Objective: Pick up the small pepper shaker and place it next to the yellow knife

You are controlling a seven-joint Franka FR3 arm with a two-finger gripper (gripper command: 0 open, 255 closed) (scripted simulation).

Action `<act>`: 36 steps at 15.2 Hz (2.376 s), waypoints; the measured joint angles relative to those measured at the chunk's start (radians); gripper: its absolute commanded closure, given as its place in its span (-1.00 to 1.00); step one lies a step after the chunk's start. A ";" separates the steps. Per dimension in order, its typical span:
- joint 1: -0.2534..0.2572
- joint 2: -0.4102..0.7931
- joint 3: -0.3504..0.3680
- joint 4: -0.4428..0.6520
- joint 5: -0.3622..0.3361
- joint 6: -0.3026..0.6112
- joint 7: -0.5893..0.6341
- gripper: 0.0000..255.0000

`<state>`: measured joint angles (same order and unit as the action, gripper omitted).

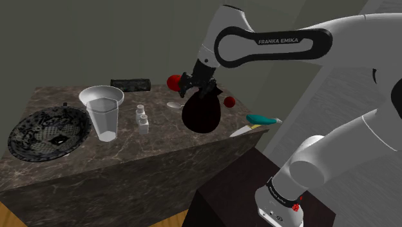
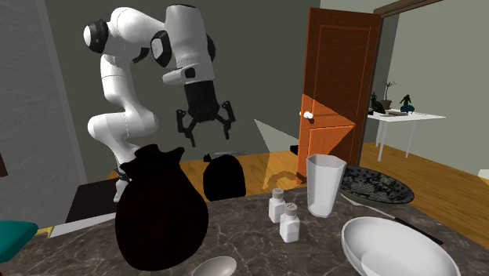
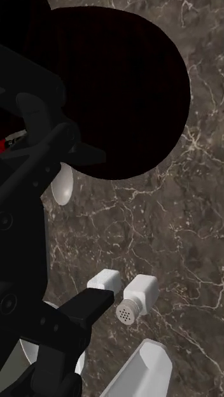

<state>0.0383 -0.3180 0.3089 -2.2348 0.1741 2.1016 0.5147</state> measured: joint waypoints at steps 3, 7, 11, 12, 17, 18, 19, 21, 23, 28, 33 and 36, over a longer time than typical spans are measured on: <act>0.002 0.100 0.042 0.052 -0.027 0.042 0.065 -1.00; 0.011 0.247 0.091 0.138 -0.088 0.091 0.163 -1.00; 0.038 0.424 0.118 0.265 -0.178 0.120 0.272 -1.00; 0.049 0.464 0.121 0.293 -0.199 0.126 0.297 -1.00; 0.100 0.622 0.116 0.426 -0.278 0.130 0.383 -1.00; 0.105 0.636 0.114 0.433 -0.285 0.135 0.389 -1.00; 0.108 0.646 0.112 0.432 -0.290 0.145 0.395 -1.00; 0.113 0.664 0.109 0.430 -0.300 0.163 0.400 -1.00; 0.118 0.685 0.104 0.428 -0.310 0.185 0.406 -1.00; 0.121 0.697 0.102 0.427 -0.316 0.197 0.410 -1.00; 0.121 0.696 0.101 0.427 -0.316 0.197 0.410 1.00; 0.121 0.696 0.101 0.427 -0.316 0.197 0.410 1.00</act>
<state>0.1591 0.3784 0.4102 -1.8078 -0.1421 2.2989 0.9250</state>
